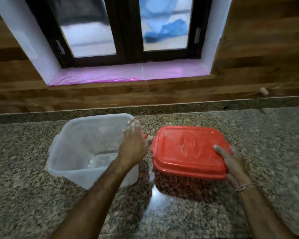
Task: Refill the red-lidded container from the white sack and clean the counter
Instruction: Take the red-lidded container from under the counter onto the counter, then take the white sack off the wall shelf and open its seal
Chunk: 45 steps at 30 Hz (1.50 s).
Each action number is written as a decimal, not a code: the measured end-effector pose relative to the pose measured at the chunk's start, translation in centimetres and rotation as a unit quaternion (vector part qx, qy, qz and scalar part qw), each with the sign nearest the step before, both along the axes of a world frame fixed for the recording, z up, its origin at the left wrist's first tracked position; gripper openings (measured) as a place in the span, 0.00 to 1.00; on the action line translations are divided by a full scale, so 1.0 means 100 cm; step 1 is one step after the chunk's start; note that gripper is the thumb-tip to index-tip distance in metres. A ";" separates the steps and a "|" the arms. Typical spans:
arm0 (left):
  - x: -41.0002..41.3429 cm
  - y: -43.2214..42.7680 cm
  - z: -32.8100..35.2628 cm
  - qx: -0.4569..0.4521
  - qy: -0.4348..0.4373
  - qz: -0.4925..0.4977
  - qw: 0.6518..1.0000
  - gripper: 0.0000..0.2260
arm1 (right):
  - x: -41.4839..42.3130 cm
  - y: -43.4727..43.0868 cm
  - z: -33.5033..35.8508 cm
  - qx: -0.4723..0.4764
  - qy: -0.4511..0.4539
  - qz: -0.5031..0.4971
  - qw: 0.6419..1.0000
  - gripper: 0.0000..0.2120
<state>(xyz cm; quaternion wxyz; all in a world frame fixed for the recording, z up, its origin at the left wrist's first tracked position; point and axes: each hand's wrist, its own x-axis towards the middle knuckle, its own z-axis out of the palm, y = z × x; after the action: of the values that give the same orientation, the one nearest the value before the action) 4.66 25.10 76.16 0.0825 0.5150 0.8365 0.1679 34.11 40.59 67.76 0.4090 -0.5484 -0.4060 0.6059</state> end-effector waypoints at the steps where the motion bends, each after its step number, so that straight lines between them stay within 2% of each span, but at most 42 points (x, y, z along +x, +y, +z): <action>1: 0.004 0.000 0.000 0.002 0.006 0.003 1.000 0.36 | -0.001 0.002 -0.013 -0.003 -0.010 0.005 1.000 0.17; 10: 0.022 0.002 -0.003 -0.017 0.069 0.014 0.997 0.37 | -0.027 -0.005 -0.071 0.046 -0.159 0.067 0.984 0.16; 12: 0.022 0.002 -0.004 -0.016 0.072 0.016 0.997 0.38 | -0.029 -0.009 -0.077 0.068 -0.250 0.090 0.962 0.18; 16: 0.020 0.001 -0.007 -0.005 0.081 0.017 0.997 0.40 | -0.034 -0.017 -0.087 0.128 -0.424 0.120 0.889 0.24; 18: 0.020 0.001 -0.008 -0.004 0.077 0.017 0.997 0.39 | -0.036 -0.023 -0.089 0.139 -0.460 0.135 0.866 0.27; 21: 0.021 0.000 -0.007 -0.005 0.074 0.017 0.997 0.38 | -0.039 -0.025 -0.085 0.132 -0.482 0.152 0.853 0.30; 26: 0.022 -0.002 0.002 0.006 0.030 0.020 0.999 0.38 | -0.053 -0.028 -0.056 0.150 -0.444 0.145 0.871 0.30; 29: 0.016 -0.012 0.014 0.036 0.009 0.024 0.999 0.39 | -0.074 -0.030 -0.017 0.215 -0.375 0.140 0.891 0.27; 35: -0.045 -0.071 0.053 0.074 0.046 0.064 0.994 0.37 | -0.159 -0.058 0.090 0.376 -0.227 0.141 0.887 0.22; 39: -0.105 -0.147 0.080 0.098 0.105 0.110 0.984 0.36 | -0.244 -0.116 0.147 0.459 -0.159 0.195 0.852 0.21; 43: -0.162 -0.230 0.102 0.101 0.095 0.185 0.973 0.40 | -0.330 -0.189 0.181 0.514 -0.161 0.283 0.794 0.23; 45: -0.189 -0.269 0.114 0.108 0.095 0.211 0.967 0.39 | -0.370 -0.222 0.197 0.538 -0.160 0.317 0.764 0.25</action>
<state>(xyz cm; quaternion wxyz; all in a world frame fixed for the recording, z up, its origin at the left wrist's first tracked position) -14.28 -1.83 87.56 -0.0906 0.3461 0.9073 0.2210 -2.89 18.40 87.50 0.3507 -0.1672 -0.8757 0.2866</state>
